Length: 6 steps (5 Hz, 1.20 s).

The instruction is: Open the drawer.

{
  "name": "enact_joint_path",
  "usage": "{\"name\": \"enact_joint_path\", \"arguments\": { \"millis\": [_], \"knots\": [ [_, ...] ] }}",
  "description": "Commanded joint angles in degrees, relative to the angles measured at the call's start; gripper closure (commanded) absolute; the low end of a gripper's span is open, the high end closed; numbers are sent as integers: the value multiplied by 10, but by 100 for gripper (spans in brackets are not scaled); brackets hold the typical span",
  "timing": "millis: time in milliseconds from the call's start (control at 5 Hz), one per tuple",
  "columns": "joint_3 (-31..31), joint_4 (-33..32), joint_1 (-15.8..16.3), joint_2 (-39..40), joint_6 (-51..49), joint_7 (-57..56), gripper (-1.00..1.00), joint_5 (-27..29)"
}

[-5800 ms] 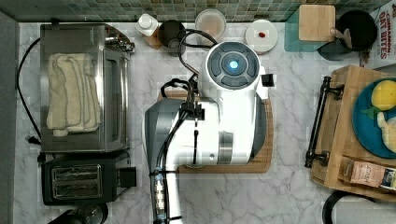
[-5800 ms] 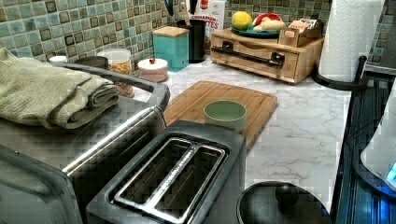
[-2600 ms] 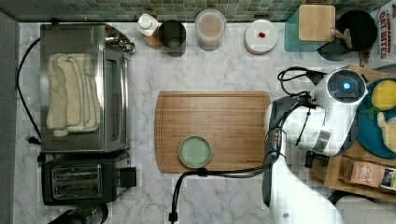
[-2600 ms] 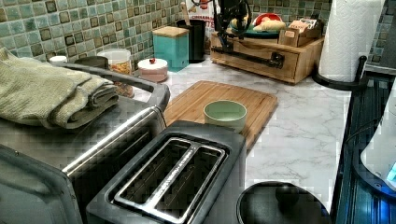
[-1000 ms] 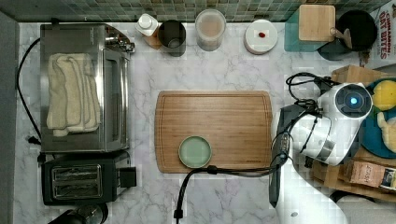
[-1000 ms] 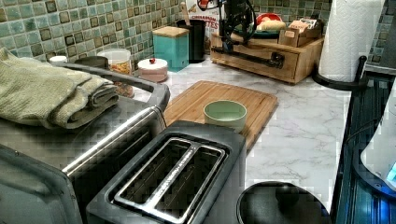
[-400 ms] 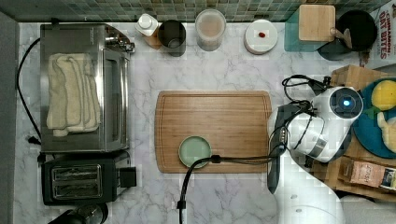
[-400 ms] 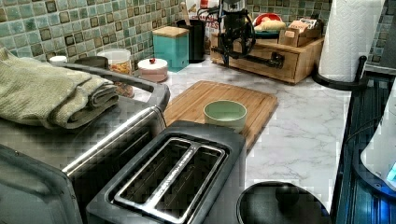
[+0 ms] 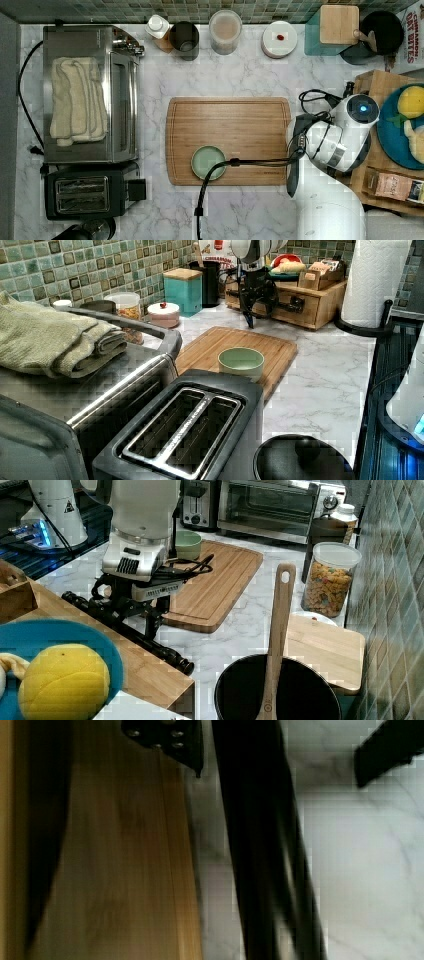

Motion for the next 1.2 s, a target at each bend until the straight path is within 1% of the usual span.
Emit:
{"name": "enact_joint_path", "arguments": {
  "millis": [200, 400, 600, 800, 1000, 1200],
  "knots": [
    [49, -18, 68, -92, -11, 27, -100, -6],
    [94, -29, 81, -85, 20, 16, -100, 37],
    [129, -37, 97, -71, 54, 36, -100, 72],
    [143, -39, 113, -86, 23, 57, -100, 91],
    [169, -37, 124, -93, 33, 47, -100, 105],
    [198, -58, 127, -99, 77, 79, -100, 108]
  ]
}}
